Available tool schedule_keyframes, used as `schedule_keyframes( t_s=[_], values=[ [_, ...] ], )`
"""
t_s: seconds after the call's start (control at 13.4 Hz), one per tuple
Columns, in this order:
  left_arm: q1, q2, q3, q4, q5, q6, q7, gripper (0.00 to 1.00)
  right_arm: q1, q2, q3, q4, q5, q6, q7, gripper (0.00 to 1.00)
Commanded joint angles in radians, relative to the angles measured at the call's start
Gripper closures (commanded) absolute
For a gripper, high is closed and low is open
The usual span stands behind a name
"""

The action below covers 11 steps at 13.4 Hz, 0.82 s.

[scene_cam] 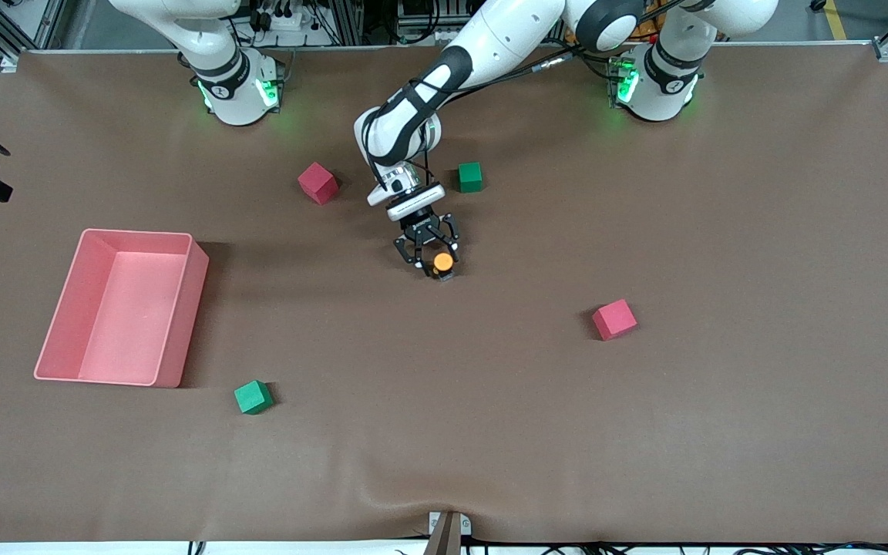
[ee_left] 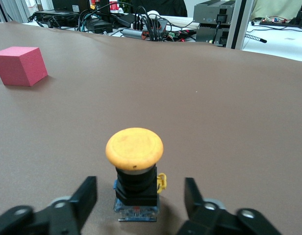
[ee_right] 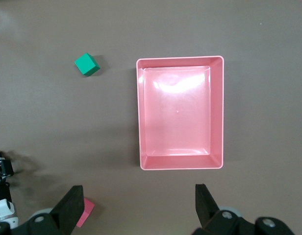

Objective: Place and upright button with both arms
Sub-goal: 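Open the left gripper and raise it off the button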

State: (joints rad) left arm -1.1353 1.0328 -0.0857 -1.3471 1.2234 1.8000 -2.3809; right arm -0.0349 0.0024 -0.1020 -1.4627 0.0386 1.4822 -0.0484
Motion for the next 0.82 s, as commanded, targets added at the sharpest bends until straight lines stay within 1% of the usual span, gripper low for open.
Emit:
schedule_keyframes(
  t_s=[0.0,0.15,0.22,0.3,0.37,0.6,0.75],
  values=[
    [-0.026,0.003,0.001,0.02,0.022,-0.021,-0.008,0.0,0.007,-0.01,-0.002,-0.005,0.007,0.015,0.018,0.0],
    [-0.04,0.001,-0.005,0.016,0.01,-0.027,-0.006,0.0,0.007,-0.01,-0.002,-0.007,0.007,0.02,0.021,0.0],
    [-0.044,-0.002,-0.005,0.017,-0.013,-0.049,-0.004,0.0,0.007,-0.01,-0.002,-0.007,0.007,0.014,0.065,0.0],
    [-0.049,-0.014,-0.006,0.017,-0.037,-0.069,0.012,0.0,0.007,-0.01,-0.001,-0.008,0.007,0.004,0.153,0.0],
    [-0.054,-0.035,-0.009,0.019,-0.071,-0.086,0.052,0.0,0.01,-0.01,-0.001,-0.007,0.007,-0.005,0.198,0.0],
    [-0.048,-0.108,-0.016,0.029,-0.183,-0.093,0.242,0.0,0.017,-0.01,-0.001,-0.005,-0.003,-0.006,0.179,0.0],
    [-0.02,-0.157,-0.006,0.029,-0.252,-0.091,0.378,0.0,0.013,-0.012,-0.004,-0.005,-0.005,-0.01,0.057,0.0]
  ],
)
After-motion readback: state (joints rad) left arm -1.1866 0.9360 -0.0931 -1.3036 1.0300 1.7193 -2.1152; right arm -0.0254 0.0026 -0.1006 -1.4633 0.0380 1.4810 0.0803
